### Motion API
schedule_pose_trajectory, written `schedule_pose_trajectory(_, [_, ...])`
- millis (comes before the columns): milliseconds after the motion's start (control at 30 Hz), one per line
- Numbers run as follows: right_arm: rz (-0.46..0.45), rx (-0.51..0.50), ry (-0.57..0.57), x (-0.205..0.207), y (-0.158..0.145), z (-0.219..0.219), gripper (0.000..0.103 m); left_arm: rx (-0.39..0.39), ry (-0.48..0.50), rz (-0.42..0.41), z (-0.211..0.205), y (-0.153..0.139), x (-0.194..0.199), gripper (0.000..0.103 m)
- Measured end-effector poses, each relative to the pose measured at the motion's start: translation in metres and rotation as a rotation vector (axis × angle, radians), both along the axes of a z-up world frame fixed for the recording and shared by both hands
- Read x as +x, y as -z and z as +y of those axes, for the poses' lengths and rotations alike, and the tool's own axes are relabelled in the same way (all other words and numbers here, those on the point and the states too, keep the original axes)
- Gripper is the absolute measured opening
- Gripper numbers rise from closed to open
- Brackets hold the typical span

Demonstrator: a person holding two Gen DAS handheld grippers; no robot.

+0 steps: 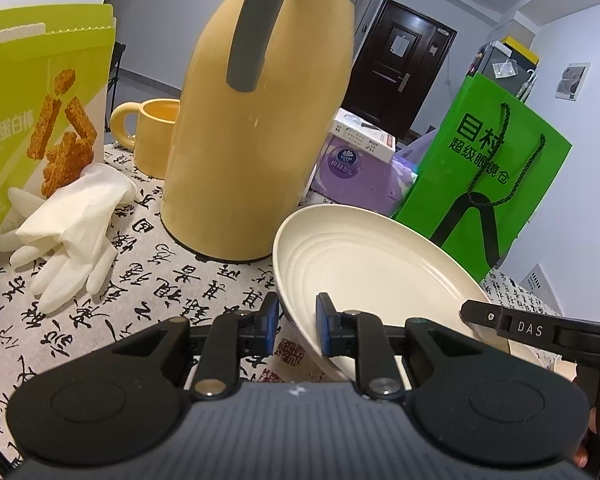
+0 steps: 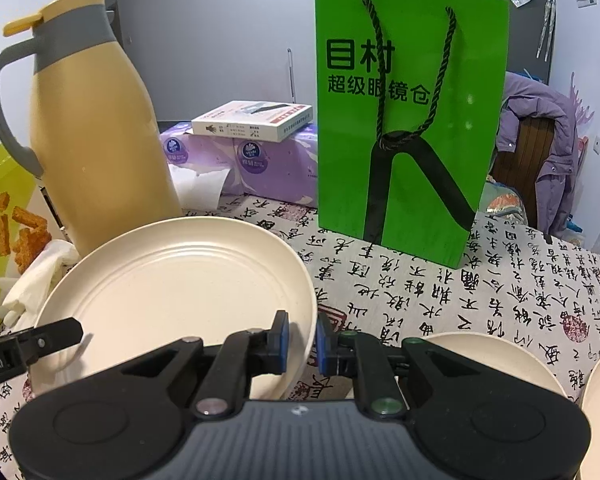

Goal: Organize plates and bowls
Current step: 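Lift the cream plate off the table with both grippers, then carry the held cream plate away from the thermos with both grippers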

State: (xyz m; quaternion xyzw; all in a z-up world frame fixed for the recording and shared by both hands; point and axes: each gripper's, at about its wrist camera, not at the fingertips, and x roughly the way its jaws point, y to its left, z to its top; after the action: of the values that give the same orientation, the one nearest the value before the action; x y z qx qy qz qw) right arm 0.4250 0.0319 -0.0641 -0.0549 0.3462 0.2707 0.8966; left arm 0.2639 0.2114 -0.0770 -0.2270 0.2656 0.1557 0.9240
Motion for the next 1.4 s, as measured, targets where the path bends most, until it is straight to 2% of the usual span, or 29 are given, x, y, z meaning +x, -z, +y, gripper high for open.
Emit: schedule_pose_trajectory(1400, [-0.185, 0.074, 0.091, -0.073, -0.031, -0.049, 0.014, 0.082, 0.070, -0.156, -0.032, -0.034, -0.034, 0.019])
